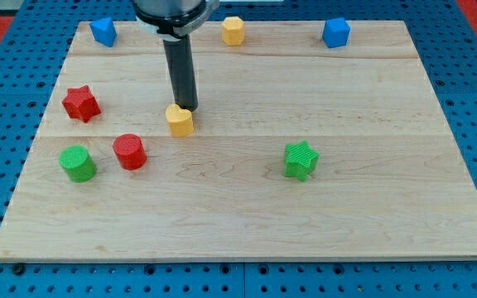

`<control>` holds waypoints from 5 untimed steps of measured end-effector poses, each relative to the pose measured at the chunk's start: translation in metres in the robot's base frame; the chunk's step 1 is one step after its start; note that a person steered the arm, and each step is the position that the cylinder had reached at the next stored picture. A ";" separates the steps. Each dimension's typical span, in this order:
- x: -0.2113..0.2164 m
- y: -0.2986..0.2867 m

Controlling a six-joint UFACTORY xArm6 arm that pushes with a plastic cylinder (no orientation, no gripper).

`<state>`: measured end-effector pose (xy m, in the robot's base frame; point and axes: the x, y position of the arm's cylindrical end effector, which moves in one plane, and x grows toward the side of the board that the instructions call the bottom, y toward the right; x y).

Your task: Push the green circle diagonal to the green star

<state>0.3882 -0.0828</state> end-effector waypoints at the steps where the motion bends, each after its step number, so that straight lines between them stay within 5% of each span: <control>1: 0.024 -0.055; 3: 0.050 -0.146; 5: 0.107 -0.133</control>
<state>0.4957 -0.2153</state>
